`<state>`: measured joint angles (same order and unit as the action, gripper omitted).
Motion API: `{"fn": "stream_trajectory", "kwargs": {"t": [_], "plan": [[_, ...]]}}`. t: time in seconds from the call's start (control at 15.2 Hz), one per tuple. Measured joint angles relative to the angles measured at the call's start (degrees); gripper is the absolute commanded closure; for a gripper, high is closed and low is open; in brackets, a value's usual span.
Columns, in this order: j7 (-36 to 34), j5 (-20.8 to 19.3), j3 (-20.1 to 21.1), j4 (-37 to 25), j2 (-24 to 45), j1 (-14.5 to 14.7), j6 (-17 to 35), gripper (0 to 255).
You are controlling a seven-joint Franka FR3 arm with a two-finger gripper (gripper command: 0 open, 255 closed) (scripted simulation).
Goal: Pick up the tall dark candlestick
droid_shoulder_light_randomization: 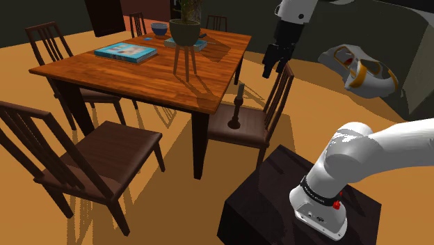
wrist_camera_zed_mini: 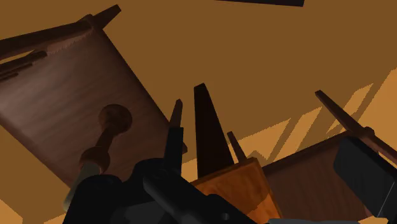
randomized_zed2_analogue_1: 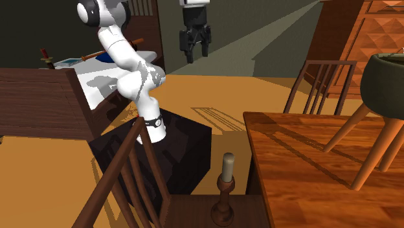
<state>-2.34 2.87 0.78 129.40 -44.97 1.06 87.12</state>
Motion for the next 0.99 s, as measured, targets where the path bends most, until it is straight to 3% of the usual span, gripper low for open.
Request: {"fn": "stream_trajectory", "kwargs": {"t": [0.26, 0.66, 0.99], "plan": [[1.22, -0.06, -1.8, 3.93, -0.51, -0.64, 5.28, 0], [5.64, 0.1, -7.7, 13.05, 0.12, -2.49, 20.42, 0], [9.71, 1.97, -12.7, 17.56, 4.54, -2.75, 33.64, 0]]}}
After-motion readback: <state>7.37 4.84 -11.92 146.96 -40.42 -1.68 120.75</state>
